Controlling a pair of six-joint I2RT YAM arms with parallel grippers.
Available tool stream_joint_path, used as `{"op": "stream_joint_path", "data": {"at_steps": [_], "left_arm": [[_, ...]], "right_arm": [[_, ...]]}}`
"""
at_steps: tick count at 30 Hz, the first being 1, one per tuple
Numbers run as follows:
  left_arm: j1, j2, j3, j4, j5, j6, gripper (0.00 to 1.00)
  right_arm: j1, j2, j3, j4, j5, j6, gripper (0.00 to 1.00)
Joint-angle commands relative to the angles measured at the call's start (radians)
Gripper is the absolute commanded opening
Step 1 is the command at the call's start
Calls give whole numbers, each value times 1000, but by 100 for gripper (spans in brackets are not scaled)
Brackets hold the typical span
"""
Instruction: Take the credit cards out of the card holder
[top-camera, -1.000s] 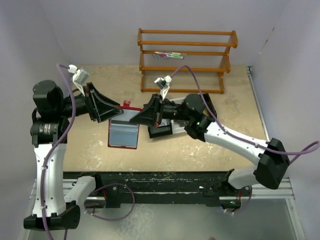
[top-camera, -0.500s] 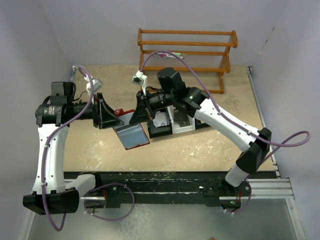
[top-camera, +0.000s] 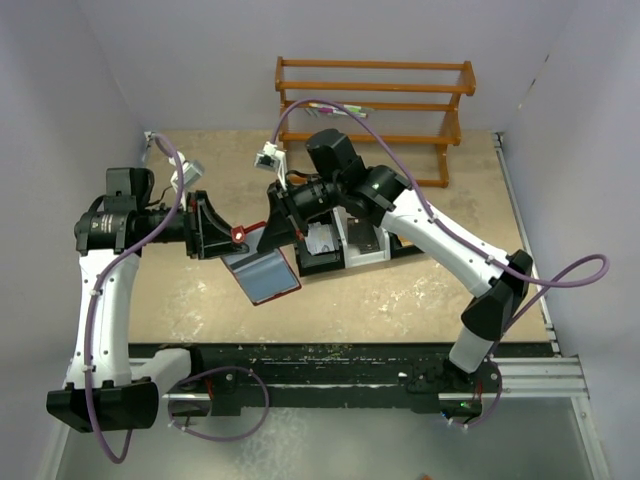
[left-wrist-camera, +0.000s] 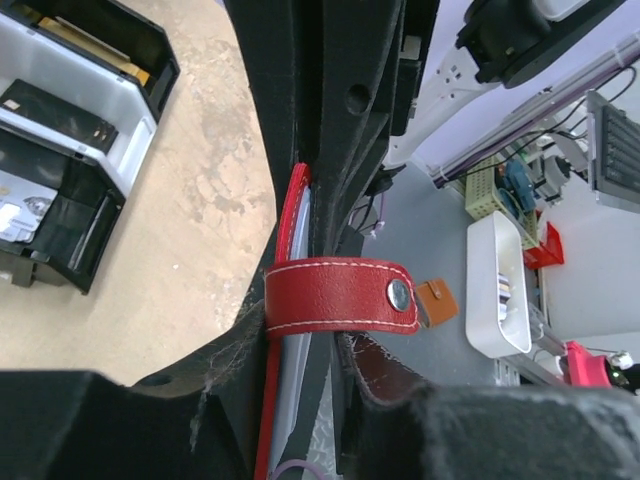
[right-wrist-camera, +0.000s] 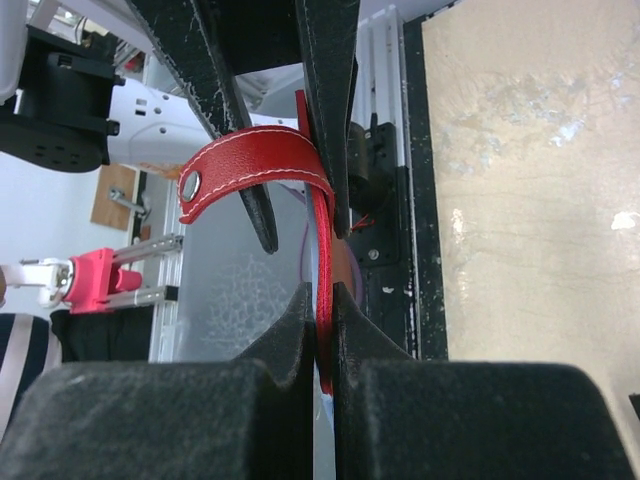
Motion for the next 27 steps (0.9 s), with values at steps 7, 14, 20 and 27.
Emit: {"op": "stream_joint_path", "data": {"at_steps": [7, 14, 20, 27], "left_arm": [[-2, -9, 2, 69, 231, -106, 10], [-1, -6, 11, 155, 247, -259, 0], [8, -25, 0, 354, 117, -513, 0], [12, -106, -67, 784, -93, -892, 0]], "right_arm": [[4, -17, 12, 31, -118, -19, 0], [-51, -87, -54, 154, -44, 122, 52], [-184, -334, -341, 530, 145, 412, 73], [-163, -517, -508, 702, 305, 545, 74]]}}
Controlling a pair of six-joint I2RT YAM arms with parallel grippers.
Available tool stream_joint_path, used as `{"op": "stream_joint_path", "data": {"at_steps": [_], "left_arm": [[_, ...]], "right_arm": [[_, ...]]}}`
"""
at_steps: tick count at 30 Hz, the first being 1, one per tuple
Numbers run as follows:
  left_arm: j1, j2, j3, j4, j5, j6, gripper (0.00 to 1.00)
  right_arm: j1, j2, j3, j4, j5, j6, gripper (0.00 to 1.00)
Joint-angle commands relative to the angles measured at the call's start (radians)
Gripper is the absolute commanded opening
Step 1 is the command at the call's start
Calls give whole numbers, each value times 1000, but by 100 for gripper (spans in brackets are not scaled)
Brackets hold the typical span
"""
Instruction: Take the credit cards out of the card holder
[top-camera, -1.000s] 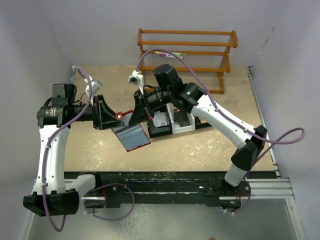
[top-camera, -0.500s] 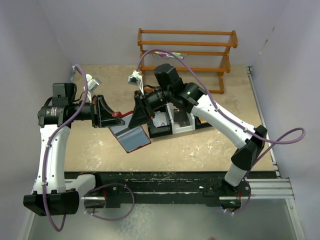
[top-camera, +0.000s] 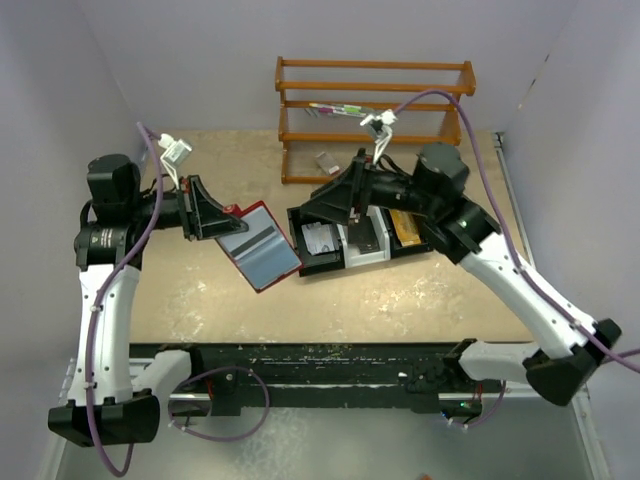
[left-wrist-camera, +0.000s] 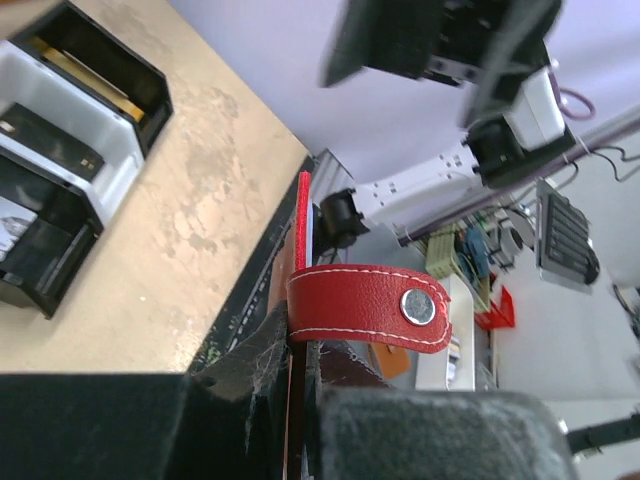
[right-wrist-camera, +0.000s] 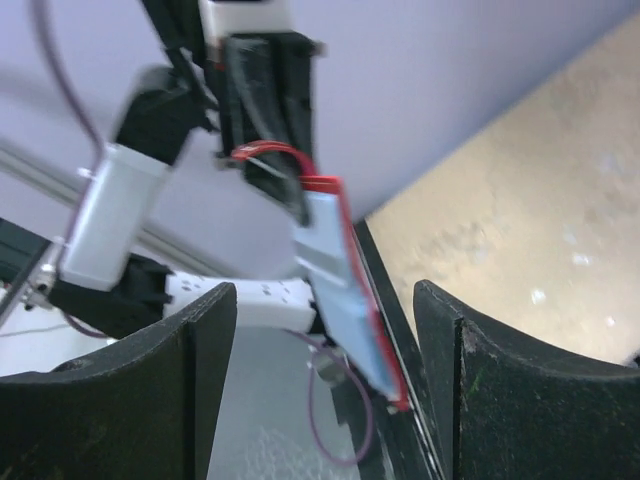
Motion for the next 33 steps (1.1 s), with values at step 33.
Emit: {"op": "stream_joint_path", "data": {"at_steps": [33], "left_arm": [[6, -74, -132, 762, -165, -679, 0]], "right_arm": [[190, 202, -255, 1042, 72, 568, 41]]}}
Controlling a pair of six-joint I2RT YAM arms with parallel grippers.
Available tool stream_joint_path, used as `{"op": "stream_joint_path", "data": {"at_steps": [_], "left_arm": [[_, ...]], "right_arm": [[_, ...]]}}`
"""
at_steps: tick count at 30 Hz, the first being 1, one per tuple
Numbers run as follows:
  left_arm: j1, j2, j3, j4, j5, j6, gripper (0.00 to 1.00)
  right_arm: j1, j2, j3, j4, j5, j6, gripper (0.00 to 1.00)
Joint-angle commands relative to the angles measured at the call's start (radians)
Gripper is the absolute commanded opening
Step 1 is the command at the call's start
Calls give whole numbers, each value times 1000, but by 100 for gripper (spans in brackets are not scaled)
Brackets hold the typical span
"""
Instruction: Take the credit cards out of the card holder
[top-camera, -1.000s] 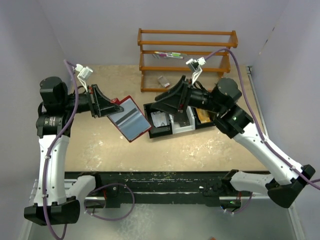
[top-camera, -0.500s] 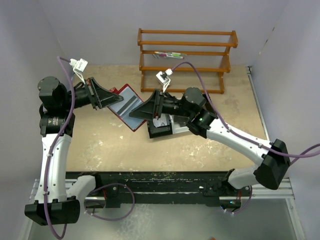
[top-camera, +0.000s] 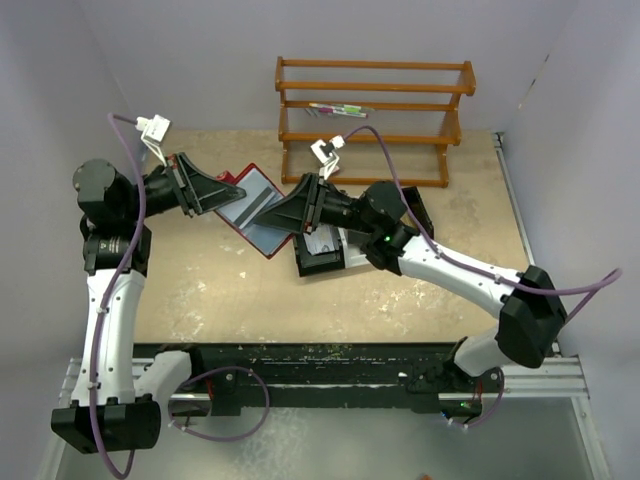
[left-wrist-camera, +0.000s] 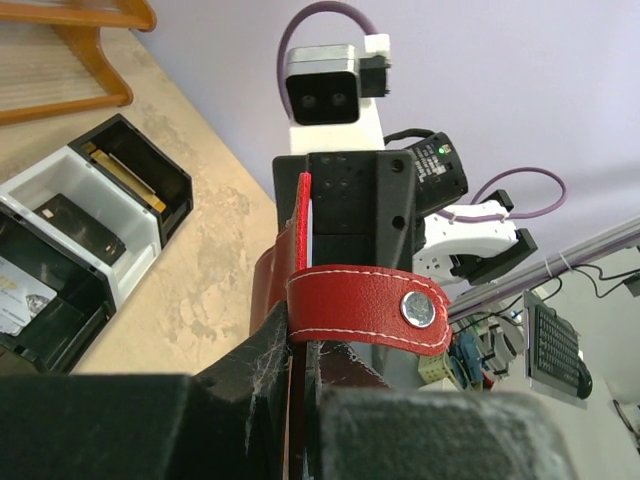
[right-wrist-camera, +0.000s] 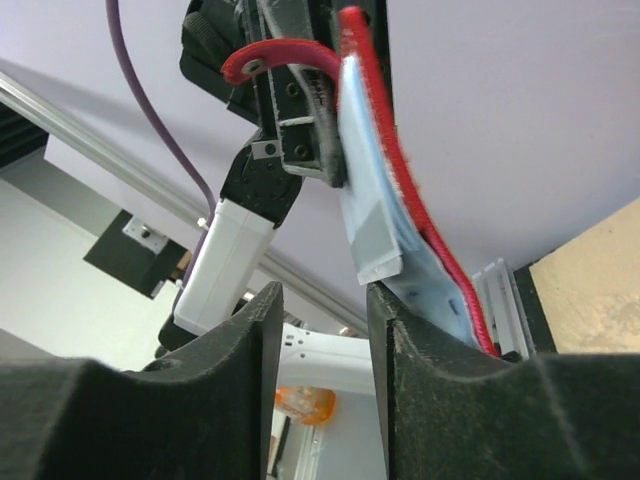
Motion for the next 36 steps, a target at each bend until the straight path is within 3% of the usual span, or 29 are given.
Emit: {"op": "stream_joint_path", "data": {"at_steps": [1, 6, 10, 23, 36], "left_arm": [[0, -26, 1, 69, 34, -43, 0], [0, -37, -14, 70, 49, -46, 0], [0, -53, -39, 73, 75, -54, 6], [0, -100, -69, 7, 110, 14, 24], [0, -80, -38, -3, 123, 20, 24]], "right_arm": [[2, 14, 7, 176, 3, 72, 38], [2, 16, -4, 199, 16, 83, 22], [2, 16, -7, 217, 21, 93, 8], [1, 30, -33, 248, 29, 138, 0], [2, -11, -62, 118, 26, 74, 0]]}}
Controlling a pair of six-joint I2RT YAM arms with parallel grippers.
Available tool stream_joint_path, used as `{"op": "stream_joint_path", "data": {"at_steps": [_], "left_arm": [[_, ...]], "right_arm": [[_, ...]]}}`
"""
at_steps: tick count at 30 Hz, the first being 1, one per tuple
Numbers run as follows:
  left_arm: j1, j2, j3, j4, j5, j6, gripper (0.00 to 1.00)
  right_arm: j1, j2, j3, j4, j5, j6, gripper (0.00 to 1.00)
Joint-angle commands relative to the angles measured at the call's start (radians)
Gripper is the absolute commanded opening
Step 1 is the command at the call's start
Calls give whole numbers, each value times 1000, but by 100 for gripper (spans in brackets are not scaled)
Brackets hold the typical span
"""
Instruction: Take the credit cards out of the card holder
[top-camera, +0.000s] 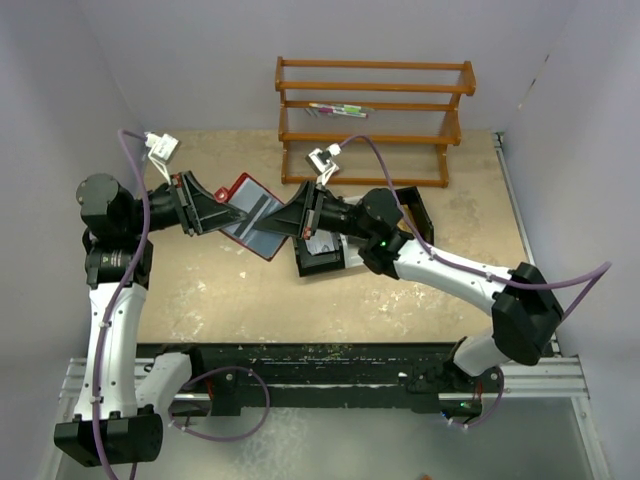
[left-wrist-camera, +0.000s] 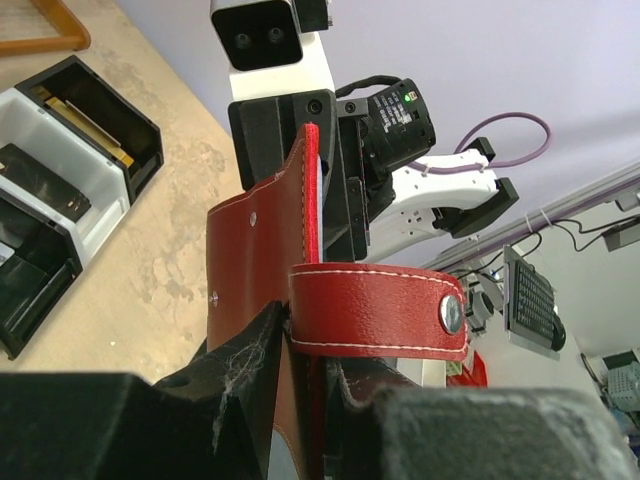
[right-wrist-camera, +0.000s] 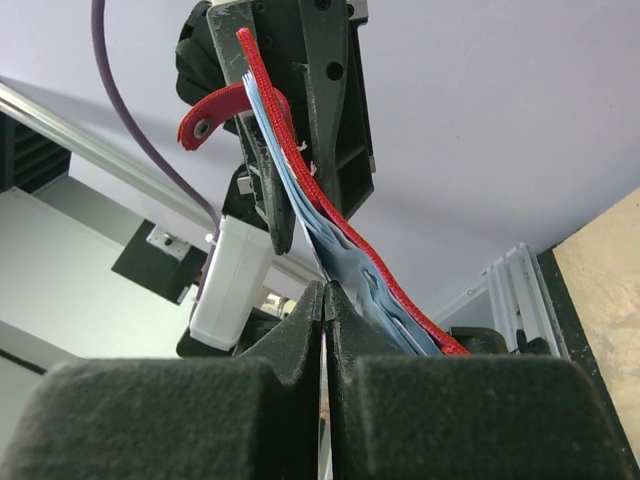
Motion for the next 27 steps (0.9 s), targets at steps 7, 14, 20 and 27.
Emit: {"op": "stream_joint_path", "data": {"at_steps": [7, 14, 20, 27], "left_arm": [[-6, -5, 44, 38, 35, -9, 21], [-6, -6, 44, 56, 34, -31, 16], [-5, -13, 38, 65, 24, -48, 10], [-6, -17, 33, 75, 13, -59, 9]], "right_arm": [[-1, -69, -43, -11, 2, -56, 0], [-1, -88, -56, -47, 4, -83, 0], [-1, -79, -57, 51, 10, -51, 21], [-1, -55, -55, 176, 30, 14, 38]]}}
